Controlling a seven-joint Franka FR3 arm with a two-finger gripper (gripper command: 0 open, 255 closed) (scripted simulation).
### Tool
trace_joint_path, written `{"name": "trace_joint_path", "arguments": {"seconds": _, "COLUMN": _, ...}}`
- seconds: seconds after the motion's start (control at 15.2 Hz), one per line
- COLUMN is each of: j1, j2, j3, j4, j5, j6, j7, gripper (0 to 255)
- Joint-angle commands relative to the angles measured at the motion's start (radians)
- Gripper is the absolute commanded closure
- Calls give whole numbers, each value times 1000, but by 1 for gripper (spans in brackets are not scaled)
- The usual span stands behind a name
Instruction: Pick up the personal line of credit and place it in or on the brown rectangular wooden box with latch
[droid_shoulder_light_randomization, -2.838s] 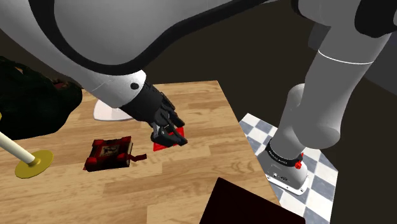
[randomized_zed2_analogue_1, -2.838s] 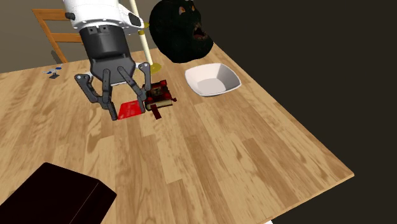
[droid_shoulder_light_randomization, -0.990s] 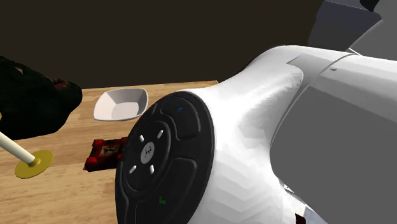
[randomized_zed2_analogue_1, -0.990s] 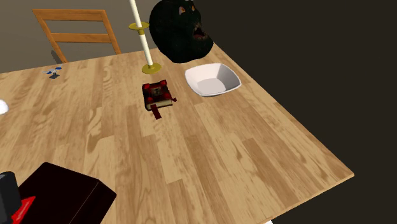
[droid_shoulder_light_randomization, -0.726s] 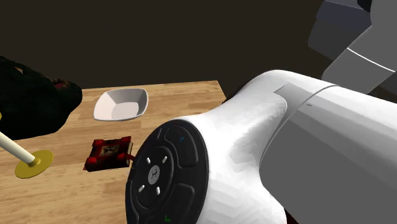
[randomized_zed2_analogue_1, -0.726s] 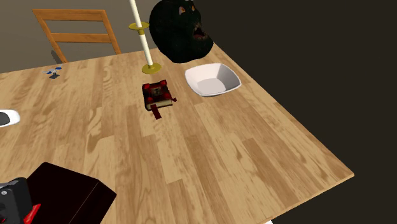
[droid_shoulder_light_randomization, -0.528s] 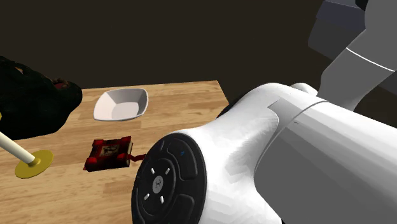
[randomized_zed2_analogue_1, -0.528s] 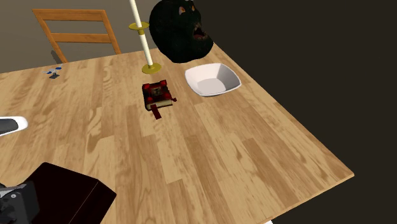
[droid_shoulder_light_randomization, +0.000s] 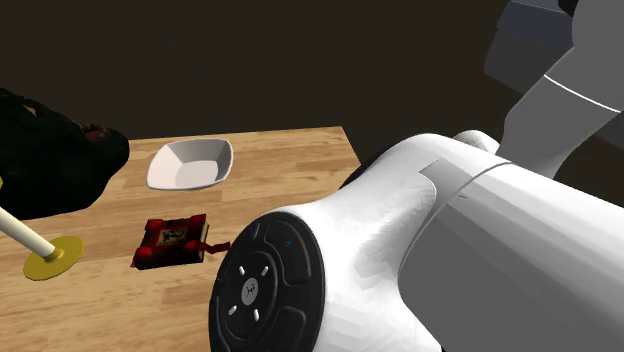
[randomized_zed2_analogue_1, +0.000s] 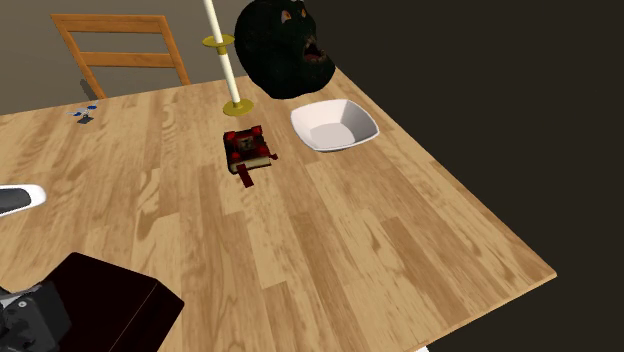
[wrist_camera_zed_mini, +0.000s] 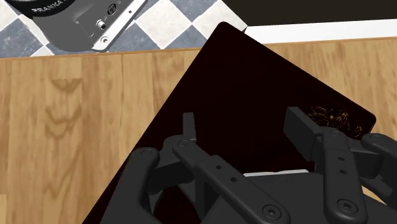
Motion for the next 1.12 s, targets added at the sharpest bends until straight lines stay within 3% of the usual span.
{"name": "trace_joint_path", "arguments": {"seconds": 0.0, "j1": 0, "j2": 0, "j3": 0, "j4": -2, "j5": 0, "j6": 2, "j7": 0, "gripper": 0}}
{"name": "trace_joint_path", "arguments": {"seconds": 0.26, "j1": 0, "j2": 2, "j3": 1, "j4": -1, "j5": 0, "j6": 2, "j7": 0, "gripper": 0}}
{"name": "trace_joint_path", "arguments": {"seconds": 0.53, "j1": -24, "j2": 59, "j3": -11, "j4": 148, "j5": -46, "j6": -97, "j7": 32, "gripper": 0}}
{"name": "trace_joint_path", "arguments": {"seconds": 1.06, "j1": -23, "j2": 59, "j3": -11, "j4": 148, "j5": -46, "j6": -97, "j7": 32, "gripper": 0}}
